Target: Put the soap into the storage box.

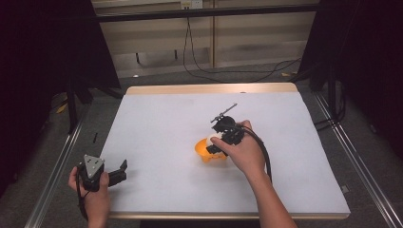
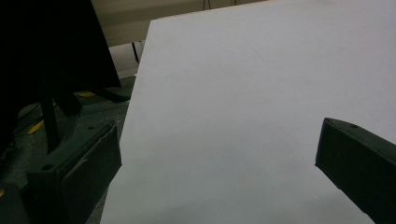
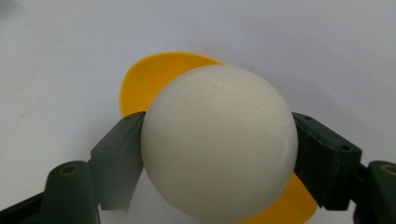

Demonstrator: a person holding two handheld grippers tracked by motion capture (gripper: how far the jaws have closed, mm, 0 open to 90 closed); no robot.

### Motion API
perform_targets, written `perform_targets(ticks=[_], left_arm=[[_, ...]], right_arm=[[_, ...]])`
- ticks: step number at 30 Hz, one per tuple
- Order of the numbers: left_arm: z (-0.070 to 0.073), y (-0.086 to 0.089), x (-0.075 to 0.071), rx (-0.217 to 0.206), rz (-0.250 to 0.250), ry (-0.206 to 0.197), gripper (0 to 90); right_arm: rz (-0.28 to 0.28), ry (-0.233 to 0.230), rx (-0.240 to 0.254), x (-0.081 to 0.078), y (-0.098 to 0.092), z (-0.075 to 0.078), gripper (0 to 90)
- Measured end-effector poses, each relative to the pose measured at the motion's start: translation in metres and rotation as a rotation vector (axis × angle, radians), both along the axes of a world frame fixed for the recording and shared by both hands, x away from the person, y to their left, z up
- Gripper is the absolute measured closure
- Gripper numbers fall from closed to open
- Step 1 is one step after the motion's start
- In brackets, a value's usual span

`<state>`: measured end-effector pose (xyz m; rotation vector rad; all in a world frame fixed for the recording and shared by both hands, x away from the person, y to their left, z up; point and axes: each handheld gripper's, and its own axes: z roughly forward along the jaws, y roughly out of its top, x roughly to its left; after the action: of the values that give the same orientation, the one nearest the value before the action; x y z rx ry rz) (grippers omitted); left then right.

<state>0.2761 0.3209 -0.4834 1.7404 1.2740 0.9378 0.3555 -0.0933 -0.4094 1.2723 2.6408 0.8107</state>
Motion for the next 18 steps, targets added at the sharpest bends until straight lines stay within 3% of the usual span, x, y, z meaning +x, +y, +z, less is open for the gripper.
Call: perform_targets(ticks=[18], left_arm=[[0.0, 0.0, 0.0, 0.002, 0.001, 0.002, 0.0]], right_arm=[[-0.032, 0.035, -0.011, 0.003, 0.004, -0.011, 23.9]])
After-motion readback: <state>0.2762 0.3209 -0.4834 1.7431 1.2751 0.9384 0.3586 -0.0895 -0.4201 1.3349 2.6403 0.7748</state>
